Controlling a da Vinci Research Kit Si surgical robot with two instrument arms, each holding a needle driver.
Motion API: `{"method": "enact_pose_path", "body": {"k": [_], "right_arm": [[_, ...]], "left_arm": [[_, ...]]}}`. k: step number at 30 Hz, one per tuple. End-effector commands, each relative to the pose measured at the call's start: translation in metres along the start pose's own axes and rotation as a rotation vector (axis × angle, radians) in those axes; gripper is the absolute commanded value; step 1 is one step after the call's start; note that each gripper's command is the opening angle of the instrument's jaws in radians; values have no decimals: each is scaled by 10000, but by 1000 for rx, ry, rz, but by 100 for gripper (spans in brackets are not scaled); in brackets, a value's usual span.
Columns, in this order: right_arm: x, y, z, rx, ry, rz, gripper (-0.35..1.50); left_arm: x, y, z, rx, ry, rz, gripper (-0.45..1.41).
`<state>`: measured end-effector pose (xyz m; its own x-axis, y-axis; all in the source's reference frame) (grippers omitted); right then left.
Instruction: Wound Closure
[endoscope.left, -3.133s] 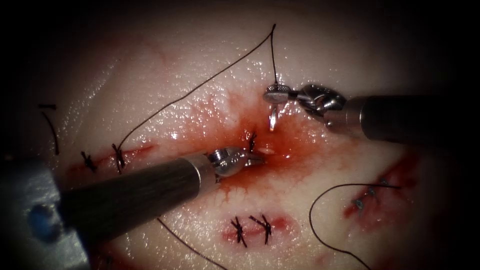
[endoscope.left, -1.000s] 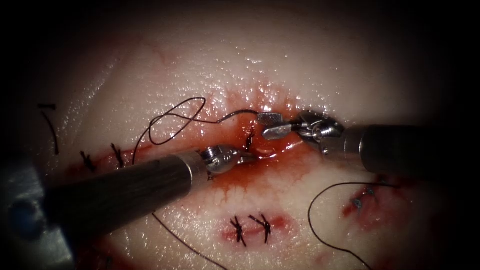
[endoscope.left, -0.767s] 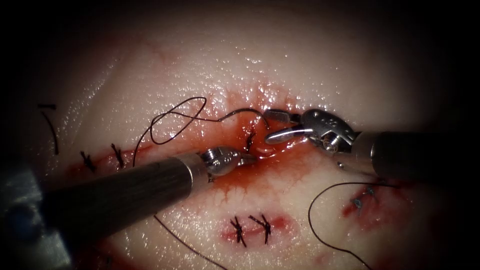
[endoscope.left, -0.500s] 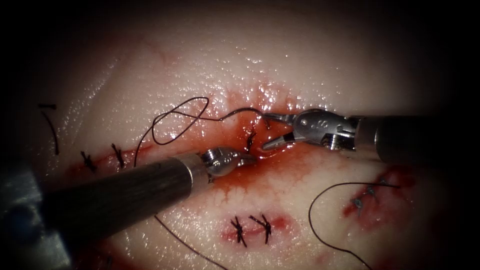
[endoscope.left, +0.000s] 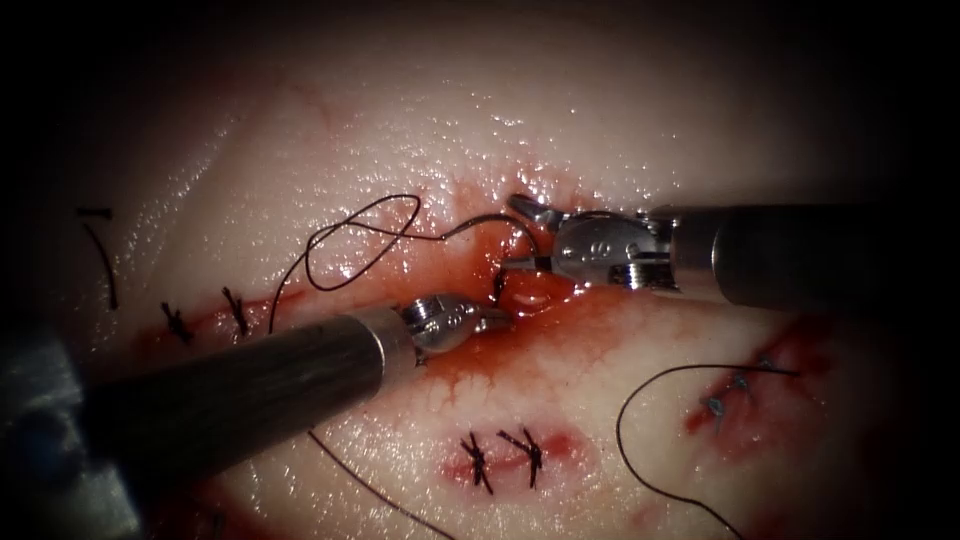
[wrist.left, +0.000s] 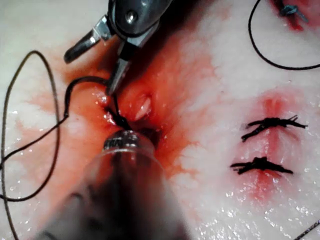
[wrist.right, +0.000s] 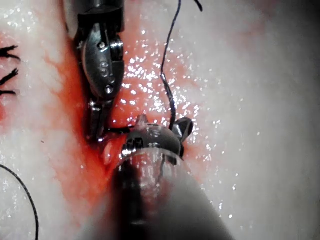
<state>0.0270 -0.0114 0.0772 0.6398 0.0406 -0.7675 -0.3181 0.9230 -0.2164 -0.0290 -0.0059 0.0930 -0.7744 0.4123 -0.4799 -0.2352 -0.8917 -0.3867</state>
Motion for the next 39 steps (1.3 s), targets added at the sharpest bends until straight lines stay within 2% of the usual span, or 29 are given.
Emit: {"method": "enact_pose_path", "body": {"k": [1,8,12,20,26,30,39], "right_arm": [[5,-6,15,-2,-18,-1,150],[15,-13,36,-10,-131,-77,148],[17,-27,46,-37,-185,-153,145],[13,-30,46,-49,-183,-162,138],[20,-33,49,-59,-178,-188,125],[21,-31,57,-65,-183,-213,125],[7,-24,54,-83,-213,-230,118]], "left_arm": [[1,-1,10,-1,1,1,-23],[0,-1,9,-1,1,1,-23],[0,-1,9,-1,1,1,-23],[0,-1,9,-1,1,1,-23],[1,-1,10,-1,1,1,-23],[0,-1,10,-1,1,1,-23],[0,-1,9,-2,1,2,-23]]}}
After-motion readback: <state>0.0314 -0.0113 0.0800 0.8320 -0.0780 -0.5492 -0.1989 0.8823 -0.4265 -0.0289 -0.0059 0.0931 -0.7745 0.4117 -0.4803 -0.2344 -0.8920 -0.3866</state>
